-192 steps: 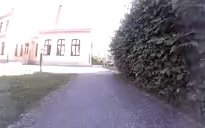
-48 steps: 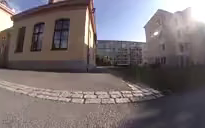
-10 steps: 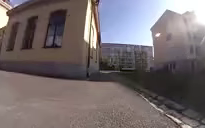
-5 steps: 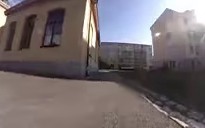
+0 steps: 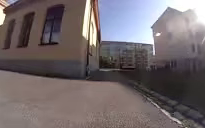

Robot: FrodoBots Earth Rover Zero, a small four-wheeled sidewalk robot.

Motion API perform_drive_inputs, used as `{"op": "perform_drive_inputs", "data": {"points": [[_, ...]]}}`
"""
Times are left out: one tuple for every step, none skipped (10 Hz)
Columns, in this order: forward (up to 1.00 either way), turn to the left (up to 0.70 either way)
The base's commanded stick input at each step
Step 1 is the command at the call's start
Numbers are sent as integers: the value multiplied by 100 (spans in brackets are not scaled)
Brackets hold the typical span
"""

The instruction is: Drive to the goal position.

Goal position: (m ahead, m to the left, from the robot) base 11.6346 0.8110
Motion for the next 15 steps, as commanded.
{"op": "perform_drive_inputs", "data": {"points": [[60,0],[60,0],[60,0],[60,0],[60,0],[60,0],[60,0],[60,0],[60,0],[60,0],[60,0],[60,0],[60,0],[60,0],[60,0]]}}
